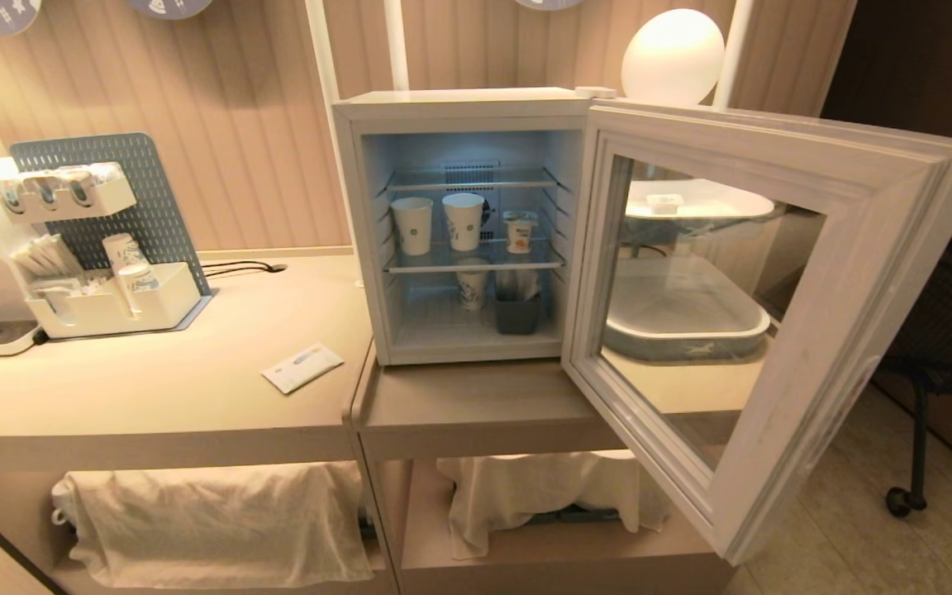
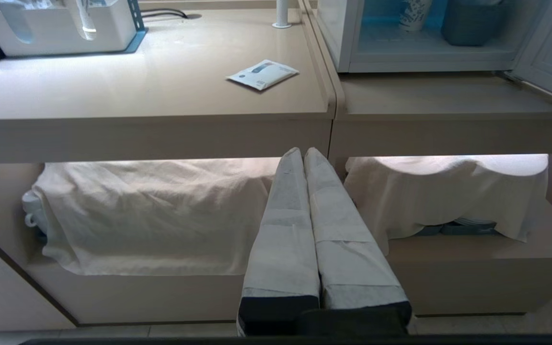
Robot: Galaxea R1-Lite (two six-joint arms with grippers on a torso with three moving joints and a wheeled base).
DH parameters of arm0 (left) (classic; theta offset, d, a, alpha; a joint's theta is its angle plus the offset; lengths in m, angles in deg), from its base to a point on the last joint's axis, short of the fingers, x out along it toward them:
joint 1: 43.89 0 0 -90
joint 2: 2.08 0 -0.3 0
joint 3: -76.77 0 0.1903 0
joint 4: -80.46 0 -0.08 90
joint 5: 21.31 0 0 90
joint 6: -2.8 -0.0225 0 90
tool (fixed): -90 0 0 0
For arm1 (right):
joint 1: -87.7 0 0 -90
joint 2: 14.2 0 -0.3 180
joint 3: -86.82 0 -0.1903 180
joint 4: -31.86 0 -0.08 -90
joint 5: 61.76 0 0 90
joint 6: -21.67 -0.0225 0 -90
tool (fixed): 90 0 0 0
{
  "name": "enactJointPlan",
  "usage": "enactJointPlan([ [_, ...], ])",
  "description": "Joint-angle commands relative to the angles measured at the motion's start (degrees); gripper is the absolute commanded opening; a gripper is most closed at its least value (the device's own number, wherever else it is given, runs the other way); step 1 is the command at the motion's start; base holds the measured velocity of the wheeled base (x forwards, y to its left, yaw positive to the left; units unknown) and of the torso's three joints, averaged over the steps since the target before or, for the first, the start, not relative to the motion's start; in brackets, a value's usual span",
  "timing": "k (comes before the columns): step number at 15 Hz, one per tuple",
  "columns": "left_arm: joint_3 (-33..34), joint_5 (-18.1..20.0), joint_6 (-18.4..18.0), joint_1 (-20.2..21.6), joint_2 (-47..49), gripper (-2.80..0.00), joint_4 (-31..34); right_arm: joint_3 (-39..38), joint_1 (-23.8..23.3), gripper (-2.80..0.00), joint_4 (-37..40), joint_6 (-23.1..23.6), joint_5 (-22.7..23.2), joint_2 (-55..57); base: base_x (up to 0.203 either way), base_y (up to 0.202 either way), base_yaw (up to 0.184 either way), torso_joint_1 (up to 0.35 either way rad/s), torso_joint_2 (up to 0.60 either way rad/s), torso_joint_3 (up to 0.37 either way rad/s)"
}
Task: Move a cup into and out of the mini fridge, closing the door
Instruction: Take the yoghurt out of the freezer
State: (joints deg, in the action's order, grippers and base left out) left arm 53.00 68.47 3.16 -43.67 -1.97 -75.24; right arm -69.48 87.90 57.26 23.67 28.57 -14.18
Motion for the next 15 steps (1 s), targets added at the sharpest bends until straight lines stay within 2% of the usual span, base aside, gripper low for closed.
enactJointPlan([
  [1, 0.0, 0.0, 0.0, 0.0, 0.0, -2.8, -0.1, 0.0, 0.1, -2.8, 0.1, 0.0, 0.0, 0.1, 0.0, 0.0, 0.0, 0.0, 0.0, 0.0],
  [5, 0.1, 0.0, 0.0, 0.0, 0.0, -2.8, -0.1, 0.0, 0.1, -2.8, 0.1, 0.0, 0.0, 0.1, 0.002, 0.052, -0.002, 0.002, 0.0, 0.002],
  [15, 0.0, 0.0, 0.2, 0.0, 0.0, -2.8, -0.1, -0.1, 0.1, -2.8, 0.0, -0.1, 0.0, 0.2, 0.0, 0.19, 0.0, 0.002, 0.0, 0.003],
])
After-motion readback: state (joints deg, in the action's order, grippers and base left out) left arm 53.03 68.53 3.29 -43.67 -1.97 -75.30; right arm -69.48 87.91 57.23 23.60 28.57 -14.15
